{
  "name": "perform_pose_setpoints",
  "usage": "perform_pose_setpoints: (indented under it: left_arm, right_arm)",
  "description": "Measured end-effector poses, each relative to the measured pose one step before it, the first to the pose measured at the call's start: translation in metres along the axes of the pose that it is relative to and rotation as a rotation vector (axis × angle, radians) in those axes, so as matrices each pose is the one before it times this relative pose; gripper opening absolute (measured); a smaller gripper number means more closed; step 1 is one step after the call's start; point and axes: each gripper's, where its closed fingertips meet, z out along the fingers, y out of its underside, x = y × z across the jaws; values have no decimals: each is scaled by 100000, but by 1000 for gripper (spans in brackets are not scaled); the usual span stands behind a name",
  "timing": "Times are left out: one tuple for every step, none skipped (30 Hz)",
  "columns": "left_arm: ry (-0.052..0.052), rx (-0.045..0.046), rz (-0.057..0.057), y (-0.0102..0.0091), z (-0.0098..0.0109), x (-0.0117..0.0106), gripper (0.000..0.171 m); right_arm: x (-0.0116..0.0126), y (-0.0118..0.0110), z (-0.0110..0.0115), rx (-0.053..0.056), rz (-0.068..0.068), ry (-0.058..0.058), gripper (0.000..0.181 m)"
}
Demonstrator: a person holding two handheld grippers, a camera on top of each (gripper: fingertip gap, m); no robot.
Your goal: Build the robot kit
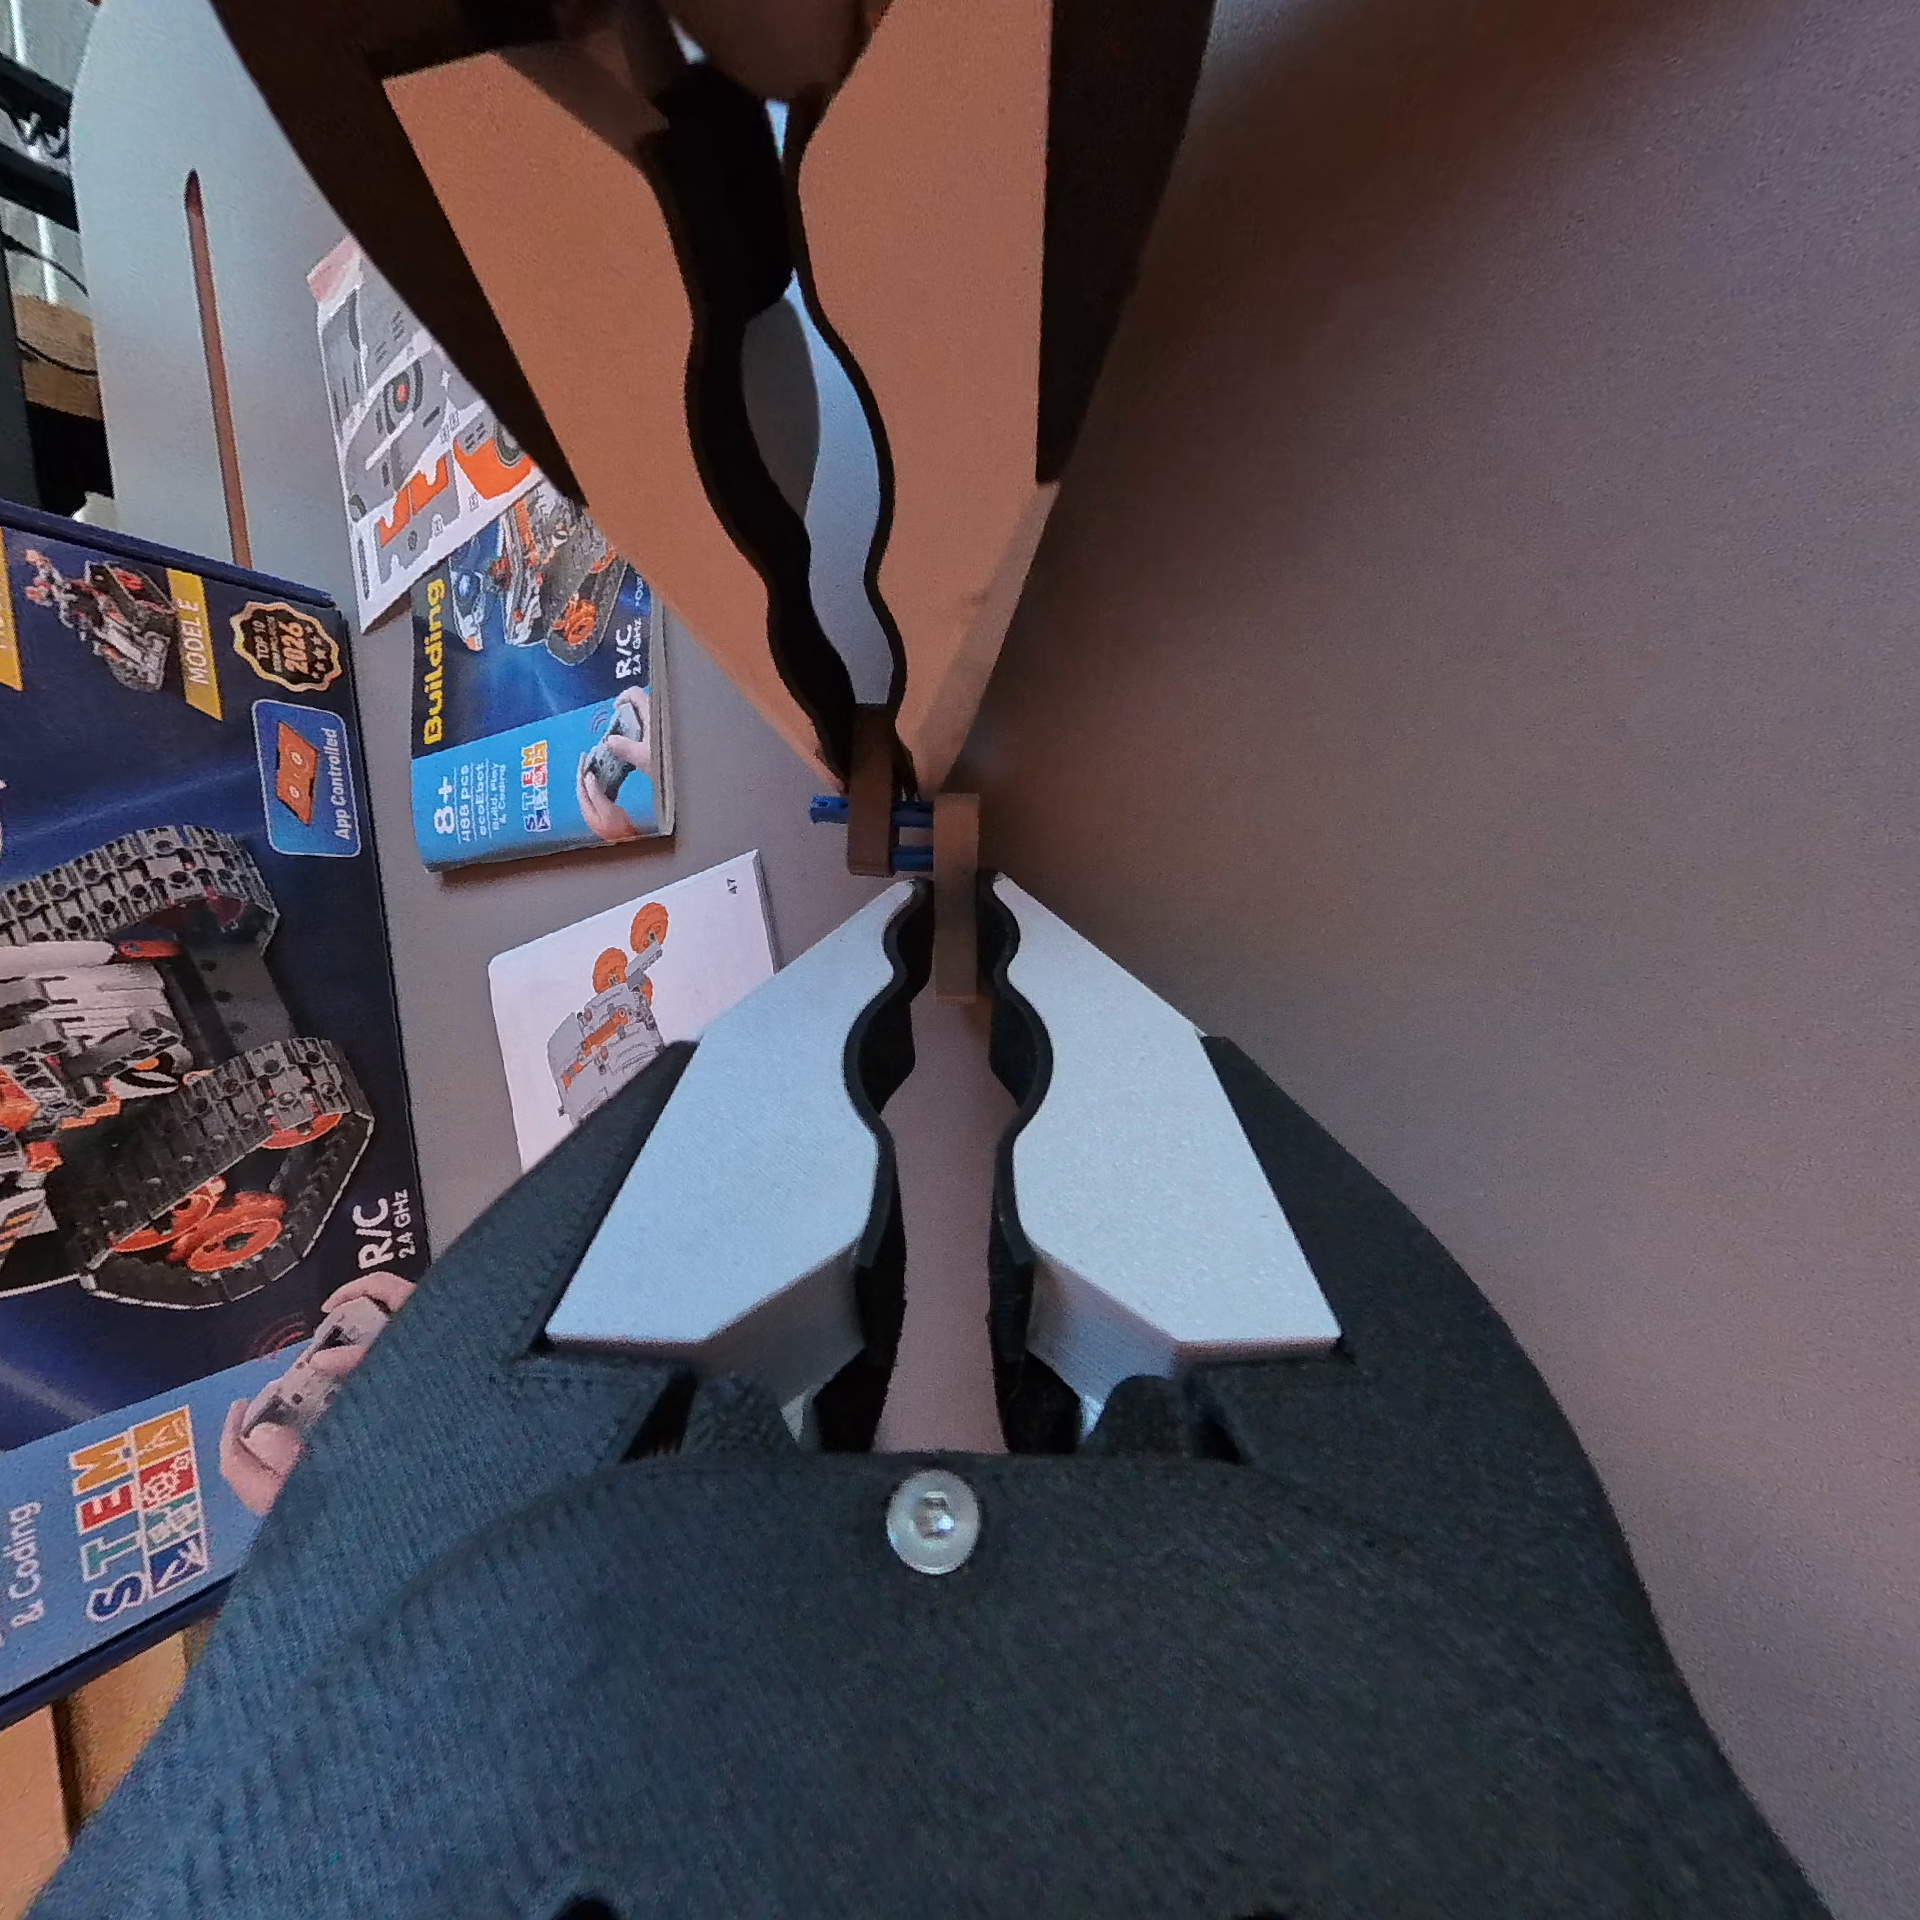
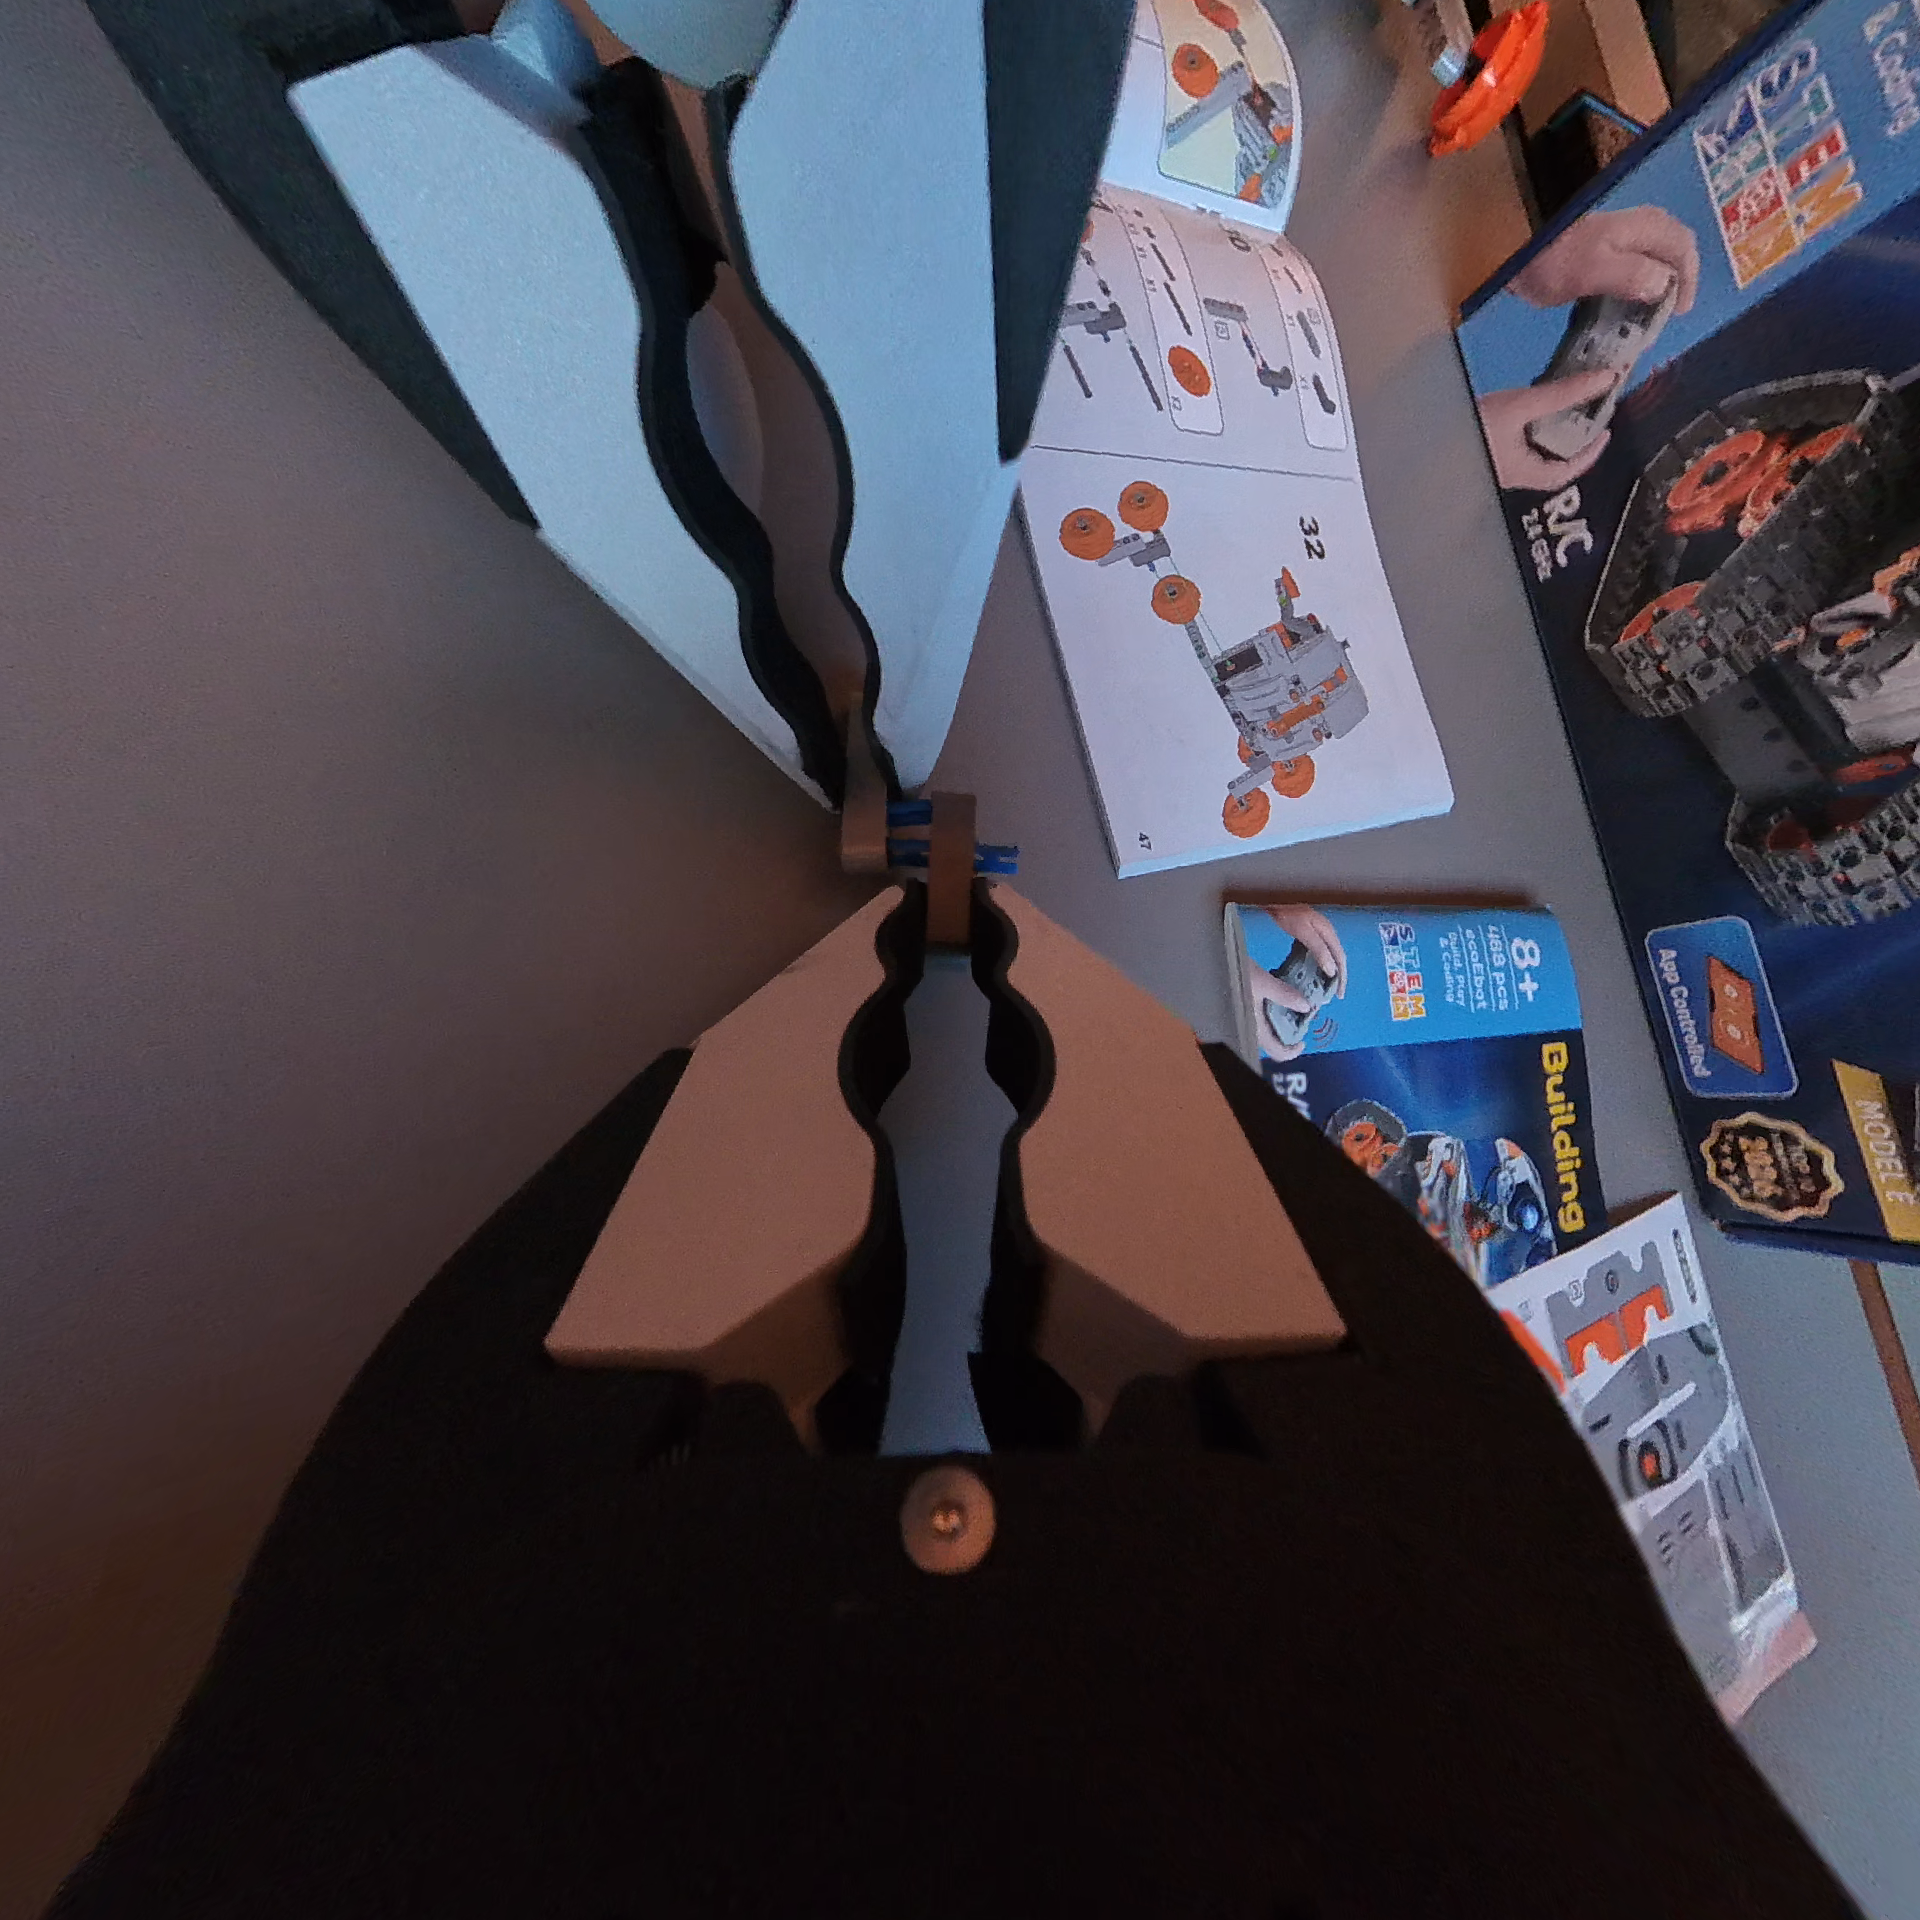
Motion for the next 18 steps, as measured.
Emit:
perform_pose_setpoints:
  left_arm:
    - [-713, -441, -135, 45, 30, -87, 5]
    - [-681, -712, 420, 45, 7, -33, 5]
    - [-546, -598, 1254, 18, -23, 16, 5]
    - [-499, -377, 1078, 7, -15, 10, 5]
    - [-245, -160, 25, 4, -6, 5, 5]
    - [17, -206, -412, 18, 3, 0, 5]
    - [-191, -272, 552, 4, -15, 3, 5]
    - [-561, -105, 932, 0, 6, -14, 5]
    - [-627, -1, 268, 3, 17, -28, 5]
    - [-285, -2, 31, 5, 1, 5, 5]
    - [-194, -86, 188, 0, -9, 4, 6]
    - [-584, -165, 536, -21, -4, -2, 6]
    - [-1077, -436, 906, -31, 14, 2, 5]
    - [-1240, -798, 1553, 20, 5, -12, 5]
    - [-1384, -816, 1995, 44, 12, -61, 5]
    - [-1141, -496, 1839, 21, 23, -52, 6]
    - [-836, -345, 1640, -5, 24, -32, 6]
    - [-686, -483, 992, -4, 41, -48, 6]
  right_arm:
    - [42, 47, 35, -1320, 3529, 928, 6]
    - [-40, 66, -1, -1486, 1743, 260, 7]
    - [-37, -31, -35, -629, -1478, 406, 7]
    - [-1, 1, -14, -270, -3819, 1284, 7]
    - [37, -23, -10, 119, -3019, 1525, 7]
    - [2, -16, -13, -329, -548, 503, 7]
    - [-21, -7, -33, -587, -594, -43, 7]
    - [-2, 17, -16, -164, -1482, 526, 7]
    - [-10, 39, -9, 94, -864, 672, 8]
    - [-80, 14, -35, 161, -997, -64, 8]
    - [-55, -16, -64, 419, -1325, 42, 8]
    - [30, -8, -34, 556, -1091, 886, 8]
    - [47, 29, 35, 105, -885, 1084, 8]
    - [40, -20, 21, 764, 91, 1156, 8]
    - [18, 2, 30, 1331, 355, 1393, 8]
    - [10, 28, 13, 1424, -1462, 1174, 8]
    - [27, -25, -25, 1262, -2437, 491, 8]
    - [70, 43, 35, 248, -780, 50, 8]
